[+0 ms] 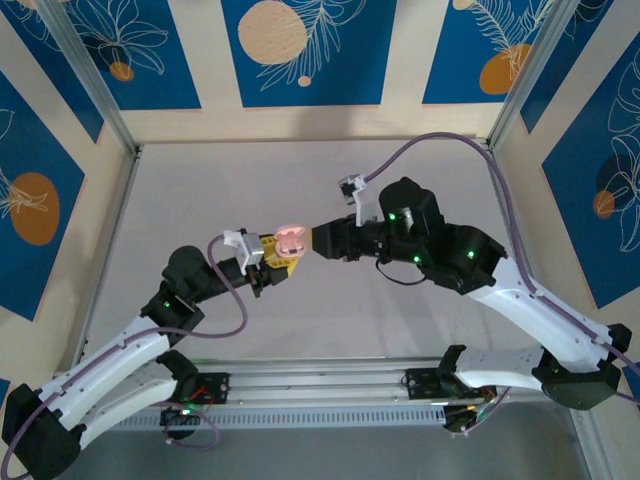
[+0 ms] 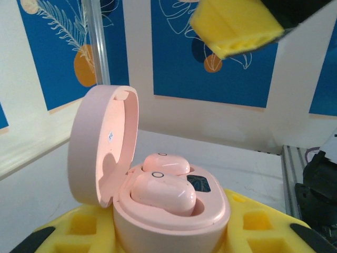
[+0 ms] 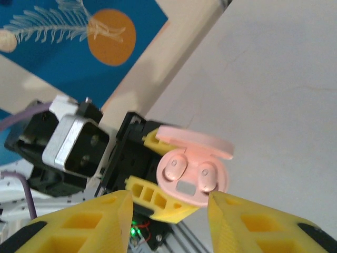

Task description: Insert the wireless bluetooth earbuds into the charging case

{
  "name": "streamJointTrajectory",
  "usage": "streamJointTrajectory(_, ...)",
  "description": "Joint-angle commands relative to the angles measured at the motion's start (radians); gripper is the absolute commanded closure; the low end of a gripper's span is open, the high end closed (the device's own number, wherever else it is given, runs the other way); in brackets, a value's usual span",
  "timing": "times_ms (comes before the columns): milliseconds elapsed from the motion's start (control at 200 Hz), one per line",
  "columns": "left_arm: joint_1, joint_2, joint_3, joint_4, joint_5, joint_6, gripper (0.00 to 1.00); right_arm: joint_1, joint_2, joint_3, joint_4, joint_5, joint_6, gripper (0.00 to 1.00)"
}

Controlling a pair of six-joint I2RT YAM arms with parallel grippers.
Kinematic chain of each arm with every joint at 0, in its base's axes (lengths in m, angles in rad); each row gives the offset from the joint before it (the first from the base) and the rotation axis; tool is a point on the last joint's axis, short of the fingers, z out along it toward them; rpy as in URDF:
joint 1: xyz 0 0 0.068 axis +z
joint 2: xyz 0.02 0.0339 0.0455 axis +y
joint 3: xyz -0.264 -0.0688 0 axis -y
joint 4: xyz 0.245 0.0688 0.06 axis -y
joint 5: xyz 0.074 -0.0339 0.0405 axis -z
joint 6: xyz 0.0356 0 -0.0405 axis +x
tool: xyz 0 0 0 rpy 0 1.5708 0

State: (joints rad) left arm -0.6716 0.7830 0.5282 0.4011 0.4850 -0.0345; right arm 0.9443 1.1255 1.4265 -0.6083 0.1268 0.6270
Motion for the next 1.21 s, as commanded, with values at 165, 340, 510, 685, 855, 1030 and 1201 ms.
streamJointTrajectory(165, -0.034, 0.025, 0.057, 0.050, 0.124, -0.008, 0.75, -0.045, 0.072, 0.110, -0.034, 0.019, 0.040, 0.53)
streamJointTrajectory(340, -0.054, 0.030, 0.077, 0.027, 0.134, 0.002, 0.75, -0.052, 0.172, 0.217, -0.117, -0.019, 0.051, 0.50)
streamJointTrajectory(510, -0.061, 0.026, 0.086, 0.019, 0.123, 0.005, 0.75, -0.050, 0.282, 0.309, -0.227, -0.068, 0.039, 0.49)
streamJointTrajectory(685, -0.063, 0.018, 0.084, 0.024, 0.098, 0.007, 0.75, -0.036, 0.349, 0.354, -0.285, -0.102, 0.012, 0.49)
streamJointTrajectory(855, -0.063, 0.013, 0.078, 0.033, 0.074, 0.002, 0.75, -0.034, 0.349, 0.337, -0.296, -0.106, 0.008, 0.49)
streamJointTrajectory(1030, -0.063, 0.011, 0.073, 0.044, 0.058, -0.001, 0.75, -0.033, 0.323, 0.307, -0.281, -0.105, 0.011, 0.49)
streamJointTrajectory(1201, -0.062, 0.012, 0.071, 0.053, 0.055, -0.005, 0.76, -0.034, 0.308, 0.294, -0.276, -0.097, 0.014, 0.49)
